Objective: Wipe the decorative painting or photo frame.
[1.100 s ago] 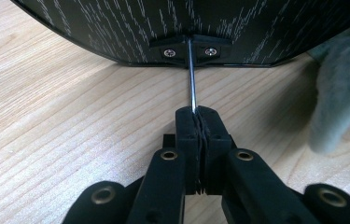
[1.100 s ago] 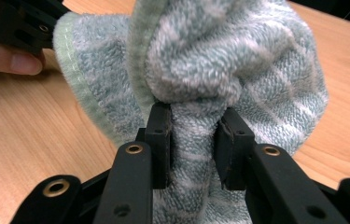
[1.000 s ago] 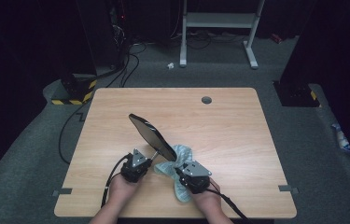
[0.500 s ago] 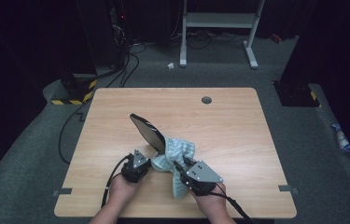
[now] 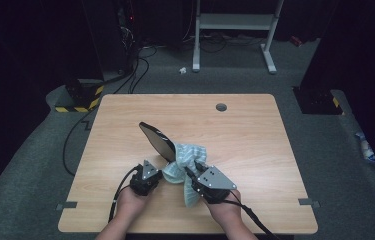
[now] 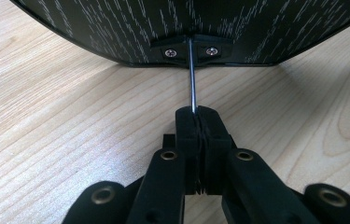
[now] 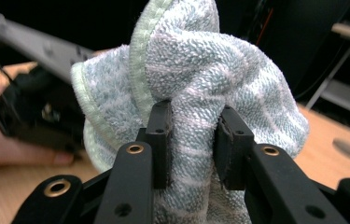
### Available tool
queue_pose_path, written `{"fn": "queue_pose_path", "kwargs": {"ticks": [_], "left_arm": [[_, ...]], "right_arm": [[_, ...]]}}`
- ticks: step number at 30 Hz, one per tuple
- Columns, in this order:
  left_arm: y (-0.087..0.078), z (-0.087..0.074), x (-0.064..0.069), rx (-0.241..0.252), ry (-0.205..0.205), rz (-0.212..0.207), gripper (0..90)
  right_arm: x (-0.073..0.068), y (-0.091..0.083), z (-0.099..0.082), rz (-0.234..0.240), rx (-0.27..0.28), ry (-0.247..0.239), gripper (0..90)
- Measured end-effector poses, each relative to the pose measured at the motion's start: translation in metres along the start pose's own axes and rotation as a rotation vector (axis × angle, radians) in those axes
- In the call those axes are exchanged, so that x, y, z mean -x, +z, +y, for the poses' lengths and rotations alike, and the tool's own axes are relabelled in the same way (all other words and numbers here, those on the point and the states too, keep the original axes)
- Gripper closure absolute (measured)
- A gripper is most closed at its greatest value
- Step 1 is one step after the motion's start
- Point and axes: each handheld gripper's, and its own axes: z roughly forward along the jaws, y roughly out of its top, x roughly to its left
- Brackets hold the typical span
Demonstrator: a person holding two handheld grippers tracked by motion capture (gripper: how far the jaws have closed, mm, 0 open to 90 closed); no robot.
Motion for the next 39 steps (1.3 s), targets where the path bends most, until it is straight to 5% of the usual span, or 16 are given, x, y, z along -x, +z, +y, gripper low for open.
{"fn": "queue_pose_path", "kwargs": {"ticks": [6, 11, 14, 18, 27, 35, 39], "left_arm": [[0.000, 0.000, 0.001, 0.002, -0.018, -0.008, 87.6], [0.000, 0.000, 0.000, 0.001, -0.004, 0.003, 87.5], [0.000, 0.000, 0.001, 0.002, -0.005, 0.003, 87.5], [0.000, 0.000, 0.002, 0.002, -0.005, 0.002, 87.4], [0.000, 0.000, 0.002, 0.001, 0.004, 0.005, 87.5], [0.000, 0.000, 0.002, 0.001, 0.007, 0.006, 87.5], [0.000, 0.000, 0.001, 0.001, 0.006, 0.005, 87.6]], "right_arm": [[0.001, 0.004, -0.029, -0.001, -0.063, 0.025, 69.5], [0.001, 0.024, -0.066, 0.011, -0.190, 0.053, 69.5], [0.002, 0.029, -0.074, 0.016, -0.207, 0.072, 69.6], [0.003, 0.021, -0.065, 0.004, -0.165, 0.078, 69.5], [0.004, -0.004, -0.011, -0.018, -0.023, 0.015, 69.4], [0.004, -0.001, 0.023, -0.030, 0.021, -0.041, 69.4], [0.004, 0.002, 0.022, -0.034, 0.006, -0.059, 69.5]]}}
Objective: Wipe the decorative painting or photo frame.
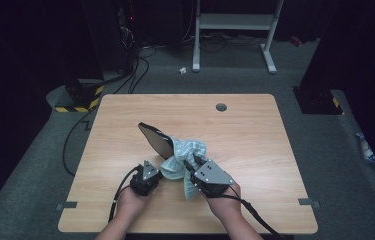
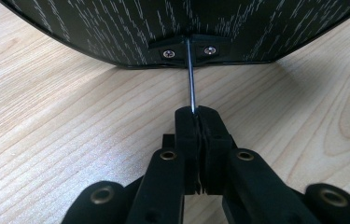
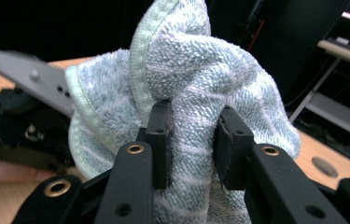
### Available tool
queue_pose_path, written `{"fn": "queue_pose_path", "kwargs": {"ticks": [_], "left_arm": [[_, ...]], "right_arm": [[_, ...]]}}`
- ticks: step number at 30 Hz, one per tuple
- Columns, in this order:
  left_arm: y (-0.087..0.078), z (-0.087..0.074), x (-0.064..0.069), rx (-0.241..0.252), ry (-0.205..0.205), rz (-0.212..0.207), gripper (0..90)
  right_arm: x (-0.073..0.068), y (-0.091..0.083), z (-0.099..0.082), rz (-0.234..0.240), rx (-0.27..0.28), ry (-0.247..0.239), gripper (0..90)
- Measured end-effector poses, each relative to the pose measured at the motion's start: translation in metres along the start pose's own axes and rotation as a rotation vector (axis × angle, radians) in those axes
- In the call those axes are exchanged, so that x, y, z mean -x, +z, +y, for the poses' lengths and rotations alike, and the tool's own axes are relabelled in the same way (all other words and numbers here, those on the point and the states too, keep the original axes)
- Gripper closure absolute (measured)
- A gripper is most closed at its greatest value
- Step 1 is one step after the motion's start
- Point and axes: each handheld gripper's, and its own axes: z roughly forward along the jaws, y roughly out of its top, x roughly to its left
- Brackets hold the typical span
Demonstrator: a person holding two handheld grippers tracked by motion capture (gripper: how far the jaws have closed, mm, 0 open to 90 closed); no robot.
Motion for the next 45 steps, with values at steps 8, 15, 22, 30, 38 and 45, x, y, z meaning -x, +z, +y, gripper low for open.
{"fn": "queue_pose_path", "kwargs": {"ticks": [8, 15, 22, 30, 38, 45], "left_arm": [[0.000, 0.000, 0.000, 0.004, 0.003, 0.003, 87.6], [0.000, 0.000, 0.000, -0.002, 0.003, 0.002, 87.5], [0.000, 0.000, 0.000, 0.001, 0.000, 0.002, 87.4], [0.000, 0.000, 0.000, 0.004, 0.004, 0.006, 87.4], [0.000, 0.000, 0.000, 0.003, -0.004, 0.002, 87.0], [0.000, 0.000, 0.001, 0.002, 0.005, 0.007, 87.1]], "right_arm": [[0.003, -0.002, -0.047, 0.010, -0.081, 0.071, 69.5], [-0.004, 0.015, -0.075, 0.031, -0.156, 0.107, 69.6], [-0.008, 0.039, -0.090, 0.055, -0.255, 0.116, 69.5], [-0.006, 0.058, -0.096, 0.069, -0.332, 0.119, 69.5], [-0.003, 0.041, -0.084, 0.055, -0.286, 0.129, 69.5], [-0.001, 0.010, -0.062, 0.043, -0.174, 0.131, 69.5]]}}
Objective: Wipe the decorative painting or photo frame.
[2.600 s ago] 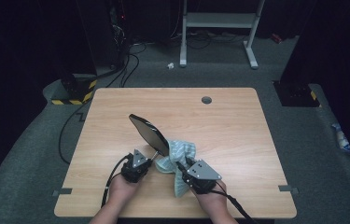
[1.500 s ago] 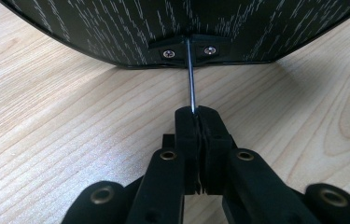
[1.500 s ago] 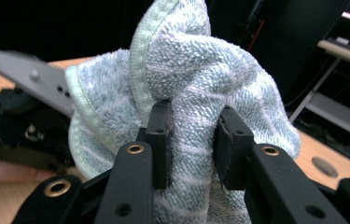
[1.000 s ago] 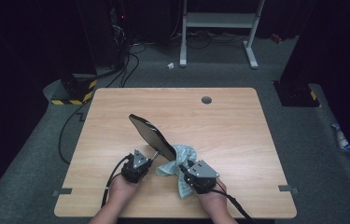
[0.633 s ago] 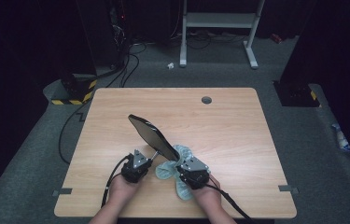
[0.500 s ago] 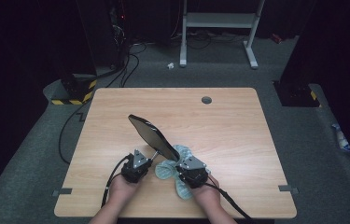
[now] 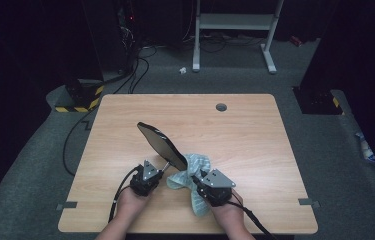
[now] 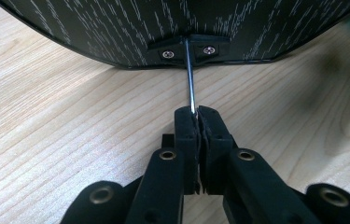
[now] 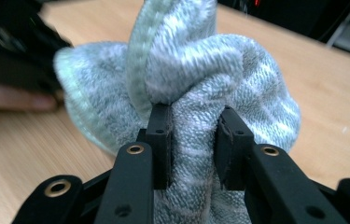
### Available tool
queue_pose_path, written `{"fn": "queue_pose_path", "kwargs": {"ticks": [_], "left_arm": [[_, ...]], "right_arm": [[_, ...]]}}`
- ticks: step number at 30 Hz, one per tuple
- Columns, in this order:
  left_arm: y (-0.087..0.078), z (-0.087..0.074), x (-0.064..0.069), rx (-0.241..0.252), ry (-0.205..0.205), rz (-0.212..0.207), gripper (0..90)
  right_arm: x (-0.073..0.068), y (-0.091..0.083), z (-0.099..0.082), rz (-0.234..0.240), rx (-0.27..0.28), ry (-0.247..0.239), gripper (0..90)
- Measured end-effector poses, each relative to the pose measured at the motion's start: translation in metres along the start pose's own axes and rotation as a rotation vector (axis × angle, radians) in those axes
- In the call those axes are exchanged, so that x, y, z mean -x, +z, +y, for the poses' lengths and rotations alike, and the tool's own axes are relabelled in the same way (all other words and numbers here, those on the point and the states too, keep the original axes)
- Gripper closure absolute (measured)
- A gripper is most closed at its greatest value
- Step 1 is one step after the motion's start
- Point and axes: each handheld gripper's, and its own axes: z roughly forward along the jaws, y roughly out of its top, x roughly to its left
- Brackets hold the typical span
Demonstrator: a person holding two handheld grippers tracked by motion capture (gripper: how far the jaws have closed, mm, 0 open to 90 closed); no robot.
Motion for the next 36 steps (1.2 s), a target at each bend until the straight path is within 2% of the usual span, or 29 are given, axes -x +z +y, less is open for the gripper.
{"fn": "queue_pose_path", "kwargs": {"ticks": [6, 7, 11, 14, 18, 22, 26, 32, 36], "left_arm": [[0.000, 0.000, 0.002, 0.003, 0.000, 0.003, 87.4], [0.000, 0.000, 0.001, -0.001, 0.009, 0.005, 87.4], [0.000, 0.000, 0.001, 0.006, -0.006, 0.002, 87.1], [0.000, 0.000, 0.000, 0.000, 0.000, 0.000, 87.0], [0.000, 0.000, 0.001, 0.001, 0.002, 0.000, 87.1], [0.000, 0.000, 0.001, 0.001, 0.003, 0.001, 87.1], [0.000, 0.000, 0.000, 0.001, 0.002, 0.000, 87.1], [0.000, 0.000, 0.000, 0.001, 0.001, -0.001, 87.1], [0.000, 0.000, 0.000, 0.001, 0.002, -0.001, 87.2]], "right_arm": [[-0.005, -0.019, 0.029, 0.011, 0.105, -0.025, 69.4], [-0.006, -0.020, 0.035, 0.012, 0.115, -0.034, 69.4], [-0.007, -0.019, 0.050, 0.013, 0.135, -0.057, 69.3], [-0.006, -0.015, 0.052, 0.006, 0.132, -0.063, 69.3], [-0.001, -0.016, 0.041, 0.000, 0.120, -0.046, 69.4], [0.000, -0.012, 0.022, 0.001, 0.072, -0.035, 69.4], [0.001, -0.002, 0.002, 0.005, 0.021, -0.009, 69.4], [0.002, 0.030, -0.022, 0.019, -0.099, -0.007, 69.5], [0.000, 0.049, -0.028, 0.033, -0.153, -0.014, 69.4]]}}
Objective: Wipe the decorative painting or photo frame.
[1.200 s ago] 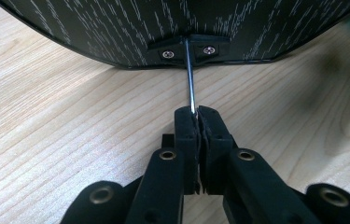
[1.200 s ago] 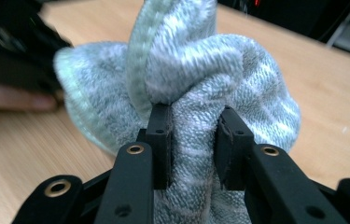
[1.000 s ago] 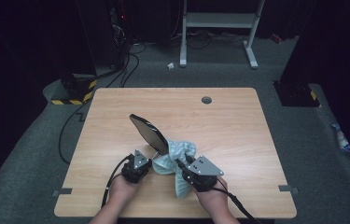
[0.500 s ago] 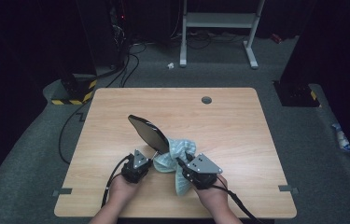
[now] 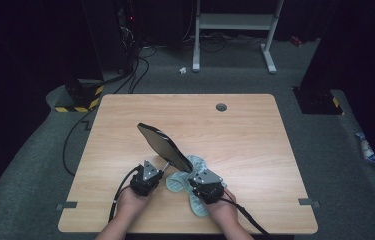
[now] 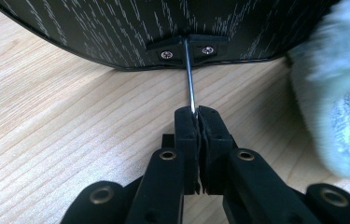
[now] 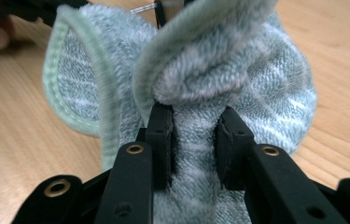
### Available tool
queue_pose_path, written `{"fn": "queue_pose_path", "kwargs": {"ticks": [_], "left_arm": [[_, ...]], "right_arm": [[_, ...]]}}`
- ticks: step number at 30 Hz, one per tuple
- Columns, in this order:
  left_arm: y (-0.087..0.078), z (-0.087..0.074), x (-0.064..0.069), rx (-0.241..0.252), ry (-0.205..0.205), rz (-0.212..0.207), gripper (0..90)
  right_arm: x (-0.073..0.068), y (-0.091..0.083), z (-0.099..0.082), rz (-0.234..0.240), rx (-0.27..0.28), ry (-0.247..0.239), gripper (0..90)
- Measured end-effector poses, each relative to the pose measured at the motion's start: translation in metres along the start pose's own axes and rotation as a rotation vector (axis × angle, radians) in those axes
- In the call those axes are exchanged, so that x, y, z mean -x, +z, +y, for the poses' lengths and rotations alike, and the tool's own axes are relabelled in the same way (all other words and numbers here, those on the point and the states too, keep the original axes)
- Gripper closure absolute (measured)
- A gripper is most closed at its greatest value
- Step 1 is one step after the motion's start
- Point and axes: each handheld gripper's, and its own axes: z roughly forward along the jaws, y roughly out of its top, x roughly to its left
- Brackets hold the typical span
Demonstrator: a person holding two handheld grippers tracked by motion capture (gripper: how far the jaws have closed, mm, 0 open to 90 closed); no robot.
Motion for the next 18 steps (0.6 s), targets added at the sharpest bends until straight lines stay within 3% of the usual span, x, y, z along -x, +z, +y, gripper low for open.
{"fn": "queue_pose_path", "kwargs": {"ticks": [12, 18], "left_arm": [[0.000, 0.000, 0.000, 0.000, 0.000, 0.000, 87.1], [0.000, 0.000, -0.001, 0.003, -0.002, 0.001, 86.8]], "right_arm": [[0.003, 0.007, 0.006, 0.015, -0.041, 0.003, 69.4], [0.002, -0.010, 0.010, -0.004, 0.012, 0.001, 69.4]]}}
